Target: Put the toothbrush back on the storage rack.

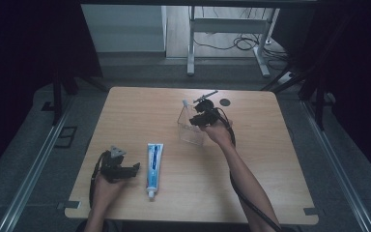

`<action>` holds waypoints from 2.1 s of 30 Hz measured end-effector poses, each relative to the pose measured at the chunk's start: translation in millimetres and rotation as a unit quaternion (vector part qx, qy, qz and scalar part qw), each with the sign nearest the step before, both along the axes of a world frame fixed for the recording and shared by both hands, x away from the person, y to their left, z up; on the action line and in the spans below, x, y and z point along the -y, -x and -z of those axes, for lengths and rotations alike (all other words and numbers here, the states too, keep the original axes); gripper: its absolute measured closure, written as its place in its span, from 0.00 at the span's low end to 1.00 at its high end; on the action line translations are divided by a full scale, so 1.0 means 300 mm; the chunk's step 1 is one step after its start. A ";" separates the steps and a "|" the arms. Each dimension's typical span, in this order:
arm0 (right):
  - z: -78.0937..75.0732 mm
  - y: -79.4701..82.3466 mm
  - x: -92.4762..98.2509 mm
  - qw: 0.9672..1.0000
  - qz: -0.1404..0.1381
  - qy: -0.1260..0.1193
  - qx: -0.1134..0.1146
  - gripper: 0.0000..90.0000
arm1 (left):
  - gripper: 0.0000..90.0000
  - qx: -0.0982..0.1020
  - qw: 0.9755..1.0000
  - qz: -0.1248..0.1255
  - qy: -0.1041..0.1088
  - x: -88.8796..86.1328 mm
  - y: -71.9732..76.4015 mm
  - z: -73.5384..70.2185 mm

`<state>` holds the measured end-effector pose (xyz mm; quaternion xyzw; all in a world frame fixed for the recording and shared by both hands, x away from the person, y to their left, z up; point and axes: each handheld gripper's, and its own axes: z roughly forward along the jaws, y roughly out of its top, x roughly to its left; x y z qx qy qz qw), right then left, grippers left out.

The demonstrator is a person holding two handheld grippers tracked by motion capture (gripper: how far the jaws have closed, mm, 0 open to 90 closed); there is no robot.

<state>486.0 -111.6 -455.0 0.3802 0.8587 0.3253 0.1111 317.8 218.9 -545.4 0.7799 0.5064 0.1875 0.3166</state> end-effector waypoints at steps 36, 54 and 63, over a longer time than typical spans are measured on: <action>-0.120 0.133 0.040 0.998 -0.040 -0.029 0.050 0.23 | 0.14 0.000 1.000 0.000 0.000 0.000 0.000 0.000; -0.117 0.208 0.076 0.996 -0.056 -0.012 0.072 0.00 | 0.14 0.000 1.000 0.000 0.000 0.000 0.000 0.000; -0.095 0.235 0.109 0.996 -0.058 -0.007 0.074 0.00 | 0.14 0.000 1.000 0.000 0.000 0.000 0.000 0.000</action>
